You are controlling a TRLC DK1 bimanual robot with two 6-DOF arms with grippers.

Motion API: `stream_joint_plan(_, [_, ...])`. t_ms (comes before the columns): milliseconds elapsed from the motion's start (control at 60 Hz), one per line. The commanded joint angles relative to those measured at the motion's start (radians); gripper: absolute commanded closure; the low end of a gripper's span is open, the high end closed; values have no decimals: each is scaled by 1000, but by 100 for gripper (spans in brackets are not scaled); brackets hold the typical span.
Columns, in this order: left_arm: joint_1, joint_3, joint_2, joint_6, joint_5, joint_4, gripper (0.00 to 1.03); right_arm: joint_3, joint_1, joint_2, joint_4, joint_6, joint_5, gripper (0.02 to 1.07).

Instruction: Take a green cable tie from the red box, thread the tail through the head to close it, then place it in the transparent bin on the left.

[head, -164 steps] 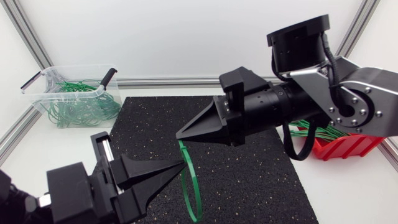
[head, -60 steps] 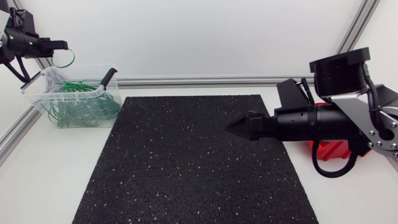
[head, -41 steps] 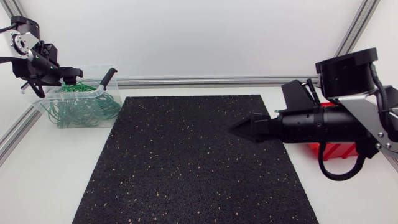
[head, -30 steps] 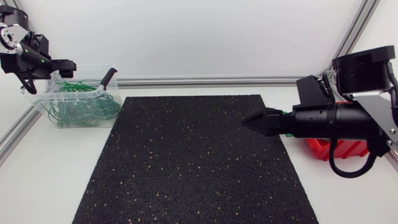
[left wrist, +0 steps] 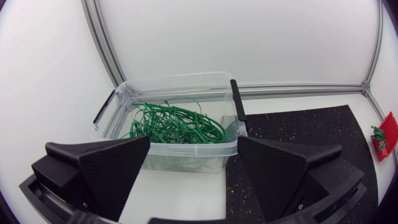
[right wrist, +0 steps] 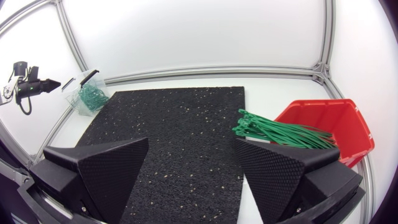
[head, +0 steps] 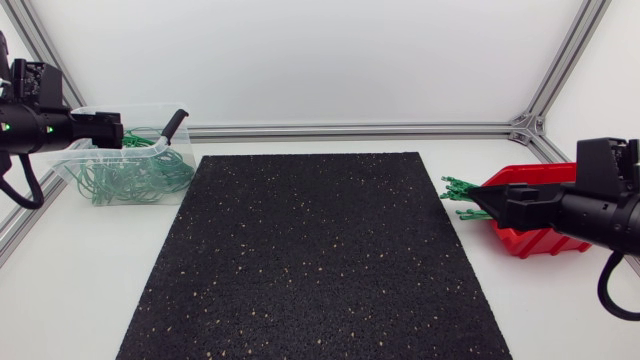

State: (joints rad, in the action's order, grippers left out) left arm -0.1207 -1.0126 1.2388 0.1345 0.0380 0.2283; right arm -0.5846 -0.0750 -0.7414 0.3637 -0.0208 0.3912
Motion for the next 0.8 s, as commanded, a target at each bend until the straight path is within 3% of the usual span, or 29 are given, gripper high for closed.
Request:
stream_joint_plan(0, [19, 97, -96, 19, -7, -38, 5, 51, -46, 60, 9, 47, -5, 6])
stream_joint_plan(167, [44, 246, -257, 4, -7, -76, 5, 124, -94, 191, 0, 58, -11, 7])
stream_joint_plan(417, [52, 453, -518, -39, -6, -155, 5, 237, -61, 342, -80, 50, -99, 7])
stream_joint_plan(783, [87, 656, -820, -83, 5, -166, 5, 397, 1, 526, -210, 37, -233, 7])
